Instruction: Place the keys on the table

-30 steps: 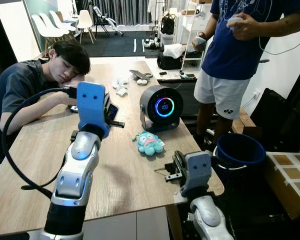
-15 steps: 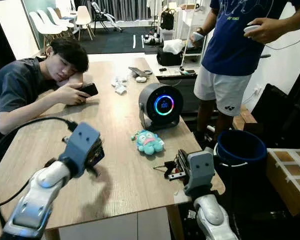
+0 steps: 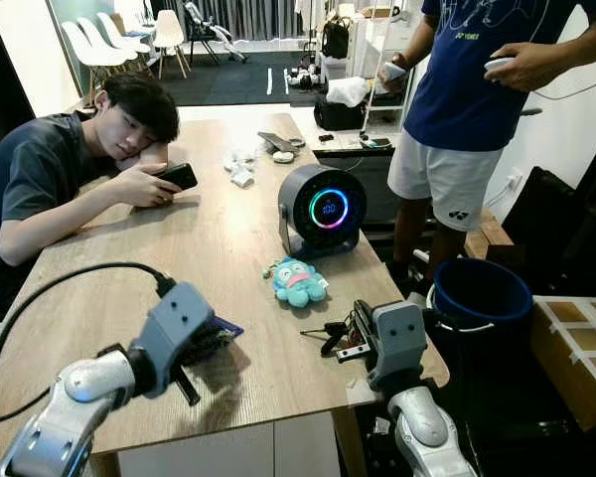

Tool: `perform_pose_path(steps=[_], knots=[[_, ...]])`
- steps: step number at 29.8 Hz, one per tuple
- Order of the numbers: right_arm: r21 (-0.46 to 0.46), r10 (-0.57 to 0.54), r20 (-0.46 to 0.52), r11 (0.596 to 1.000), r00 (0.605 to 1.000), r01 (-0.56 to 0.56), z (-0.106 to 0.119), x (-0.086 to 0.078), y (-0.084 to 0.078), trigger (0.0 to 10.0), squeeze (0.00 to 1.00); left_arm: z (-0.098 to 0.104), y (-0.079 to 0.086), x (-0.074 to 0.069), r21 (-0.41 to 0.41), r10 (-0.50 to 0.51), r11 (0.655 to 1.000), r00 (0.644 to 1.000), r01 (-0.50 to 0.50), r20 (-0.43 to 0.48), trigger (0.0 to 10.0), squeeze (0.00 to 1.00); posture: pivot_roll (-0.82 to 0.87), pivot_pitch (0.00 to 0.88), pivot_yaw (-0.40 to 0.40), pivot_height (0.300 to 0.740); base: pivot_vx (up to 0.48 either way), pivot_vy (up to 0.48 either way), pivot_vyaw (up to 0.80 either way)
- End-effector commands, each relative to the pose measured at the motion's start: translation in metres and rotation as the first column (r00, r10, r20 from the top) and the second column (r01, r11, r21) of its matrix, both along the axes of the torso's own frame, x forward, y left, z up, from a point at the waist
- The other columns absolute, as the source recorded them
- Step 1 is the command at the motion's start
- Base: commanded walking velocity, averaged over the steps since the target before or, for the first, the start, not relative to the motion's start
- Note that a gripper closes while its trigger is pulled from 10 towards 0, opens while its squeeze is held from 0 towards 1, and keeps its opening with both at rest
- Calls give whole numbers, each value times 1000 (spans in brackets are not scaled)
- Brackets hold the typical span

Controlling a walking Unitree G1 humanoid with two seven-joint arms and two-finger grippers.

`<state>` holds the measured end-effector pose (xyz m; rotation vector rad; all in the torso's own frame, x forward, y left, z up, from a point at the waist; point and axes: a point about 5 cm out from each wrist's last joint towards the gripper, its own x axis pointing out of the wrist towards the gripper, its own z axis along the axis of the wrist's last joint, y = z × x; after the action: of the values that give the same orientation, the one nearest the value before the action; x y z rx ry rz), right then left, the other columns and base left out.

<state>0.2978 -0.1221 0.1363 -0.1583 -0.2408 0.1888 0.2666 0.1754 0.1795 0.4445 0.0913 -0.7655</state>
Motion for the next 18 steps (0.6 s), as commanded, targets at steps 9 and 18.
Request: perform_pose_path(steps=[9, 18], knots=[[1, 11, -4, 1000, 1000, -11, -2, 0, 1, 10000, 0, 22, -18, 22, -210, 162, 968, 981, -138, 102, 10000, 0, 12, 140, 40, 740, 0, 0, 0], [6, 19, -3, 1000, 1000, -19, -3, 0, 4, 10000, 0, 55, -34, 56, -375, 357, 887, 915, -269, 189, 10000, 0, 6, 139, 45, 740, 0, 0, 0]])
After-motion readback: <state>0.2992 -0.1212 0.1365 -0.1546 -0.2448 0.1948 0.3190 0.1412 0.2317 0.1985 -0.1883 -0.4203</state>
